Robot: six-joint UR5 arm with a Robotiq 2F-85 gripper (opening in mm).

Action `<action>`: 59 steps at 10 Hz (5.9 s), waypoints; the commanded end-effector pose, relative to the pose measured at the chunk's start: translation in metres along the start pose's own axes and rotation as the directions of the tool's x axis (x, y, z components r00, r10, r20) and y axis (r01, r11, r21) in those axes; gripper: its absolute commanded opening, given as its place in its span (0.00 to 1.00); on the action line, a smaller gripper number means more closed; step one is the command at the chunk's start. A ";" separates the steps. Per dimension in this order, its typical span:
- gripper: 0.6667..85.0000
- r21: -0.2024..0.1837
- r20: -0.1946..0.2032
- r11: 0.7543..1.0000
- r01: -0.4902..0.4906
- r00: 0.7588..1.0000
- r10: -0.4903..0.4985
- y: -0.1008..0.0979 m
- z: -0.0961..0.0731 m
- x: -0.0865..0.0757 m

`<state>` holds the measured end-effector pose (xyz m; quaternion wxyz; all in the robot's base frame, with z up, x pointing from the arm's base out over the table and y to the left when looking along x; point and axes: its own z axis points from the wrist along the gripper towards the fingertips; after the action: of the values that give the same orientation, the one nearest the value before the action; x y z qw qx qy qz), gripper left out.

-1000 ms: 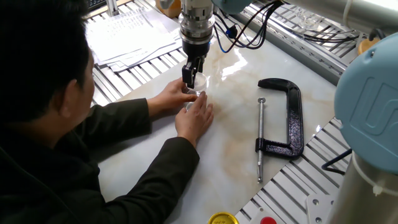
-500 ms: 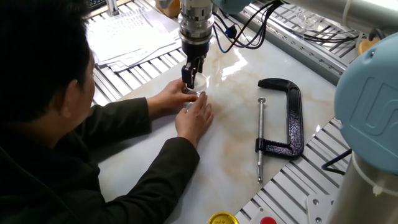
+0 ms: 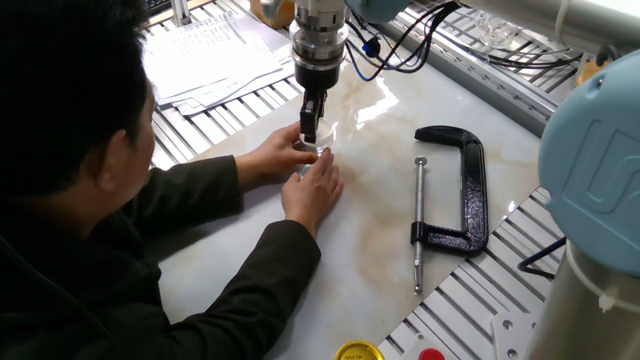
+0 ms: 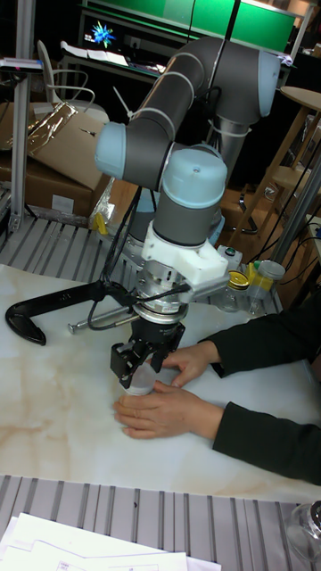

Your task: Unscrew the lid from the jar

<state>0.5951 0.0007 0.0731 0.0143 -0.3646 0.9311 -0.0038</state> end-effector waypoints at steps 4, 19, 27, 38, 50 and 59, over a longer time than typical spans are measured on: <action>0.36 0.073 -0.008 0.915 0.397 0.918 -0.397 0.002 -0.011 -0.020; 0.89 -0.084 0.056 0.968 -0.239 0.968 0.244 0.025 0.000 -0.034; 0.85 -0.047 0.048 0.967 -0.251 0.966 0.253 0.012 0.011 -0.022; 0.64 -0.019 0.021 0.872 -0.489 0.872 0.490 0.014 0.012 -0.022; 0.42 0.062 -0.056 0.903 0.426 0.904 -0.423 0.001 -0.004 -0.003; 0.40 0.097 -0.159 0.549 0.830 0.557 -0.815 0.012 -0.019 -0.010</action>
<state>0.5997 0.0115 0.0806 -0.0031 -0.7233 0.6827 -0.1039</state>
